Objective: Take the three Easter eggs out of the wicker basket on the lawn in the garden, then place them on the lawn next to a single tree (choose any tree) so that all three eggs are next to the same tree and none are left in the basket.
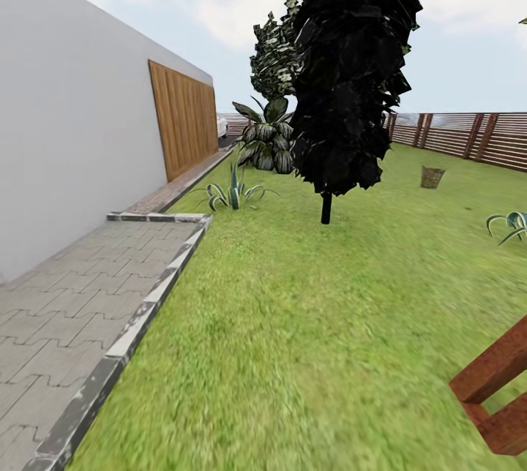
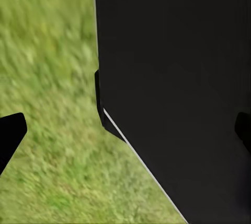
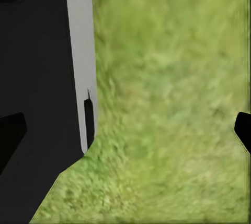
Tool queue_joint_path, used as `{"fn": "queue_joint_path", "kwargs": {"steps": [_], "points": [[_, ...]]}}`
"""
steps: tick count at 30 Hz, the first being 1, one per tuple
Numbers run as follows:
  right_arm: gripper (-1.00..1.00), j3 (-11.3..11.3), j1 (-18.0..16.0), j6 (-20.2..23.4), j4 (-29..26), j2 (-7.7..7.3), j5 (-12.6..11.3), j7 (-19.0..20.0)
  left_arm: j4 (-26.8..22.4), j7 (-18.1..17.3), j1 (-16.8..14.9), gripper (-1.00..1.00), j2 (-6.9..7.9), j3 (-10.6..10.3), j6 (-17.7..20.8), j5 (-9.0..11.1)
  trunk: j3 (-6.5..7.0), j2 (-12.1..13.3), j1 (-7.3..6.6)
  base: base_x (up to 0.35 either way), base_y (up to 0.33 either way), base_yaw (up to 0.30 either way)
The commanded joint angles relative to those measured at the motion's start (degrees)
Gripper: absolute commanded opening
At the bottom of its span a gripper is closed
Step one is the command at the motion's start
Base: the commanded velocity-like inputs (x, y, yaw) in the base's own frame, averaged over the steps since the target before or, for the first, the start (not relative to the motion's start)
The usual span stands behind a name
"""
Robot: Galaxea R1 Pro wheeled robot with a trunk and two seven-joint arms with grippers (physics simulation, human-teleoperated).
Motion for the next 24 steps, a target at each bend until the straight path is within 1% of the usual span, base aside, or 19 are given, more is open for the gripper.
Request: {"fn": "queue_joint_path", "kwargs": {"steps": [1,2,5,8,24], "points": [[1.0,0.0,0.0,-0.1,0.0,-0.34,0.0,0.0,-0.4,0.0,0.0,1.0,0.04,0.0,0.0,0.0,-0.03,0.0,0.0,0.0,0.0,0.0],[1.0,-0.1,0.0,-0.2,0.0,-0.6,-0.1,-0.1,-0.8,0.0,0.0,1.0,-0.06,0.0,0.0,0.0,-0.03,0.0,0.0,0.0,0.0,0.0],[1.0,-0.2,0.0,-0.5,0.1,-0.46,-0.2,-0.3,-1.7,0.0,0.0,1.0,-0.29,0.1,0.2,0.0,-0.03,0.0,0.0,0.019,0.0,0.0],[1.0,-0.1,0.0,-0.6,0.1,-0.42,0.0,-0.4,-2.7,0.0,0.0,1.0,-0.31,0.1,0.2,-0.1,-0.03,0.0,0.0,0.203,0.0,0.0],[1.0,-0.1,0.0,-0.7,0.2,-0.23,-0.1,-0.6,-3.1,0.0,0.0,1.0,-0.31,0.1,0.3,-0.2,-0.03,0.0,0.0,0.333,0.0,0.0]]}}
